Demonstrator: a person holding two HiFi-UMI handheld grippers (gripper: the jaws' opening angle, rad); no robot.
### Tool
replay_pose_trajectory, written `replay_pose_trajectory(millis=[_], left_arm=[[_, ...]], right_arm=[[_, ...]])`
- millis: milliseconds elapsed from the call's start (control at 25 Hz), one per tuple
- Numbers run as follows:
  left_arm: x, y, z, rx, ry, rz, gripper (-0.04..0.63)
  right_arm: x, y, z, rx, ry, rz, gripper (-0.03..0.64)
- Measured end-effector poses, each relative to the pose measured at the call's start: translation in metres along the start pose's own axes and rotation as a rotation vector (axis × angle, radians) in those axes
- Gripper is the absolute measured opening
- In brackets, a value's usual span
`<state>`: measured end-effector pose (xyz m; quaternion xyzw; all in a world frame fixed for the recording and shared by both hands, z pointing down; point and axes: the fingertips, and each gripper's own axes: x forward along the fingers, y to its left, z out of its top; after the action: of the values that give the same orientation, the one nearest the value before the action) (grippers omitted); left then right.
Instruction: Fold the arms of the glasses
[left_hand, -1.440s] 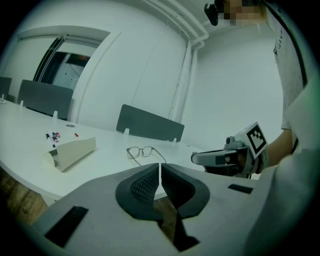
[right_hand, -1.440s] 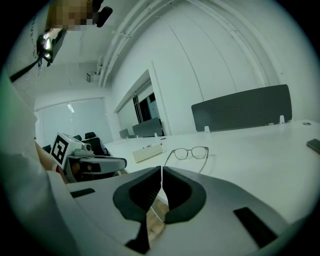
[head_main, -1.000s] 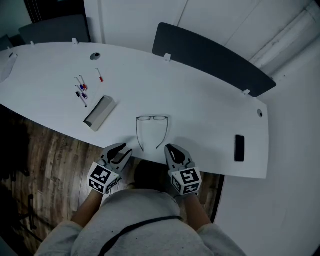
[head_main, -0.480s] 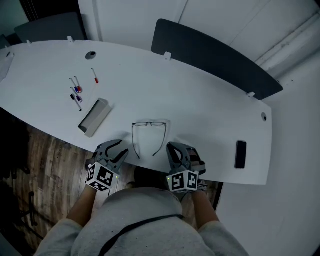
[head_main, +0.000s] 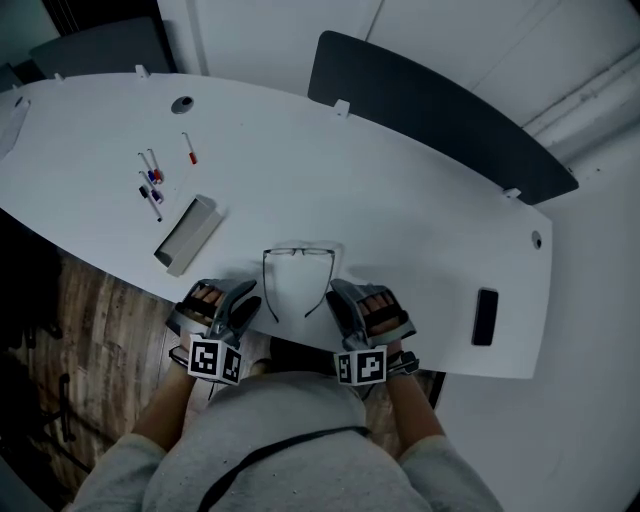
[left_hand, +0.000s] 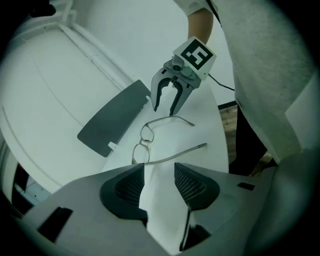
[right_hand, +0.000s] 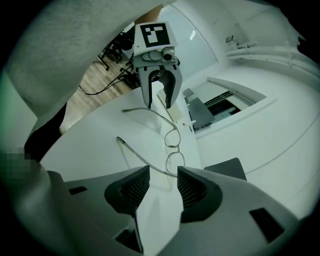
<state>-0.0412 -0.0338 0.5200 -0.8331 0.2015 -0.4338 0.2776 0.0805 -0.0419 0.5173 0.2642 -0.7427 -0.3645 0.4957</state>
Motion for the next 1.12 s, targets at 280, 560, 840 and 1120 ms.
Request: replay_pose_trajectory(millis=[280,560,840,1120], left_arm=[[0.011,-0.003,-0.001,0.082,0.026,-0.029,0.189],[0.019,-0.004,-0.004,0.114,0.031,-0.051,0.189],[0.022,-0.006,0.000,0.109,0.015,-0.058,0.187],[0.018,0.008,0.003,0.041,-0.019,-0.026,0.186]], right_arm=[[0.010,0.004,0.004,-0.125,-0.031,-0.015,0.172],[0.016,0.011,0.009,-0.138,-0.071,0.003,0.172],[0.014,0.004,0.012,-0.100,-0.096,-0.015,0.122],[0.009,-0.008,0.018,-0.044,-0.147,-0.027,0.081]])
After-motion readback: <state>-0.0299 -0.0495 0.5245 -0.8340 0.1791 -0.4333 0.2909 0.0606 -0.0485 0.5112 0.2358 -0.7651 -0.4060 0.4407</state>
